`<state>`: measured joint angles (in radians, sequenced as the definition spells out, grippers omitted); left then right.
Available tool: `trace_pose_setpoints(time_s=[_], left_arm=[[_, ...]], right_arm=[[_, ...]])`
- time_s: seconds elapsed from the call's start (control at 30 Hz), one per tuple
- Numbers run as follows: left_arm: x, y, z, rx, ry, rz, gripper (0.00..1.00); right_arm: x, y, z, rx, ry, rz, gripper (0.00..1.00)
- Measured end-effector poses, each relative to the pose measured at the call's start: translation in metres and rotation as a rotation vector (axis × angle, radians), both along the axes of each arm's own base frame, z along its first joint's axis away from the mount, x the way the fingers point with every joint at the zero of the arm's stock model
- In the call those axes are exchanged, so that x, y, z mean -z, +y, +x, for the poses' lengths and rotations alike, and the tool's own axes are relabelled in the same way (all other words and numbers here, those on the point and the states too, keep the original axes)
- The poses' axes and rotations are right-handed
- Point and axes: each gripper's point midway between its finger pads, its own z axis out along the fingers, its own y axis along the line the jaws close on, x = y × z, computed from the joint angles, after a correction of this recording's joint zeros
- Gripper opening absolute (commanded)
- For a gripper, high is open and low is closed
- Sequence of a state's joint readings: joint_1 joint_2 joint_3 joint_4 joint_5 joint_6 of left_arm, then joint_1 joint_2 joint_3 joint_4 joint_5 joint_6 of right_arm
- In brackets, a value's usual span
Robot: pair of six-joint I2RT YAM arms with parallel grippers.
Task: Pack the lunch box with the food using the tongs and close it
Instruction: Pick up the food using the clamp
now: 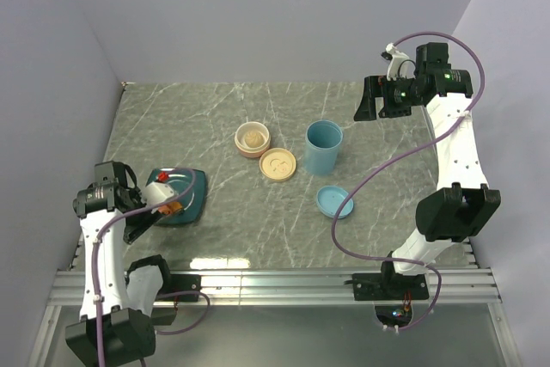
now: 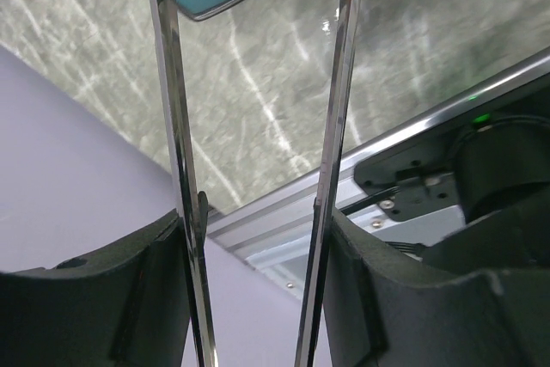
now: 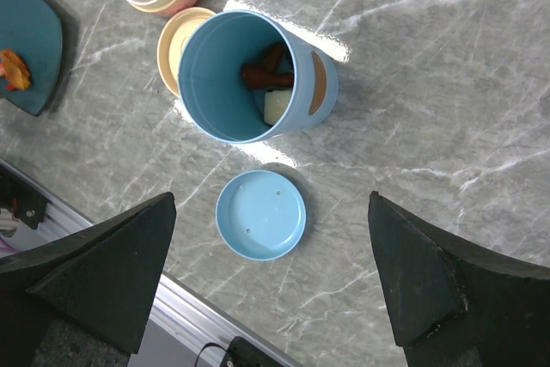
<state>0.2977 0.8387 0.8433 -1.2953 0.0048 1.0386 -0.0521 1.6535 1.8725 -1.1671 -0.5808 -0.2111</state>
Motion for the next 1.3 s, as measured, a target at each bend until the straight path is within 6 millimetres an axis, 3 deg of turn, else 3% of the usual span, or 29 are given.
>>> trace_pose_setpoints(time_s=[0.53,0.97,1.3], left_arm=[[0.014,0.022,0.023,-0.004,0.074,0.064,0.54],[0.015,0.019,0.065,-0.039,0.054,0.0,0.54],[0.03,0.019,0.078,-0.045,0.088,-0.019,0.52]], right_arm=[[0.0,0.0,0.0,0.0,0.0,0.0,1.0],[0.0,0.0,0.0,0.0,0.002,0.0,1.0],[0.002,0.0,0.001,0.0,0.008,0.0,1.0]])
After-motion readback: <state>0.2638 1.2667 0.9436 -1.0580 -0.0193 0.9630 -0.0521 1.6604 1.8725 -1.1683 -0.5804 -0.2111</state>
